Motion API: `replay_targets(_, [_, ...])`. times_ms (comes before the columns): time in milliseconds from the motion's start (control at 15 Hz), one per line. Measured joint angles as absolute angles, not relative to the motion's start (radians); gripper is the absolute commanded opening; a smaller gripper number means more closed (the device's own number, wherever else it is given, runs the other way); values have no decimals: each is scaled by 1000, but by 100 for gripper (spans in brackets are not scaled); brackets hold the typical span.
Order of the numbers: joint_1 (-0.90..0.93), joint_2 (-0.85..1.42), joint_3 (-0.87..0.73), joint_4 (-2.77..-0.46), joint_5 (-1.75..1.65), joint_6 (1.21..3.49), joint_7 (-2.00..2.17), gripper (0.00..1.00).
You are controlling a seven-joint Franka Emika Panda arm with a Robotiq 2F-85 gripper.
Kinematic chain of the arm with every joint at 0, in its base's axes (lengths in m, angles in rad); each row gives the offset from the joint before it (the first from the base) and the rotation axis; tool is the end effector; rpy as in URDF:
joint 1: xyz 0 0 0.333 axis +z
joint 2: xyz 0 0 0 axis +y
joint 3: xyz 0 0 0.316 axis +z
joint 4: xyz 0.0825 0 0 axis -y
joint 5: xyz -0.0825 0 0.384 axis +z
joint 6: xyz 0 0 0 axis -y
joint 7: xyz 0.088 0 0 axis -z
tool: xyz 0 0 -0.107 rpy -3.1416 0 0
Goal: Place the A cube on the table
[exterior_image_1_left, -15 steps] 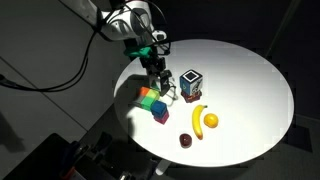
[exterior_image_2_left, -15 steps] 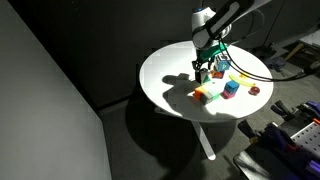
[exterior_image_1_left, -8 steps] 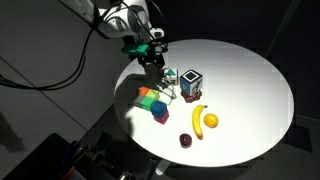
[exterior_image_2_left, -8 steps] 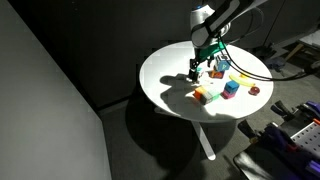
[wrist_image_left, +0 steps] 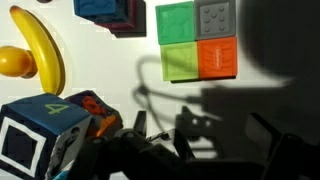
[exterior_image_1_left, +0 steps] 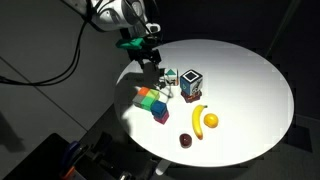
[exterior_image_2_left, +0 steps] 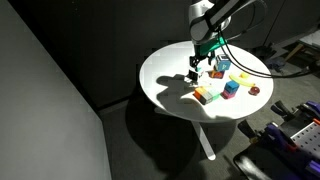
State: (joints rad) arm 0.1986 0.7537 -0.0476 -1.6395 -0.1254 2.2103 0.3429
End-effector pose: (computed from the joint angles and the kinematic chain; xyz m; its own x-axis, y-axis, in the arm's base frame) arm 0.6582 0.0989 0.1613 0.9847 -0.1087 -0.1365 -0.0843 -0.9812 0.1734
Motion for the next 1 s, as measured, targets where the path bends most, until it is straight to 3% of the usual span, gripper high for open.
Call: replay_targets(1000, [210, 582, -16, -1824, -94, 2145, 386, 100])
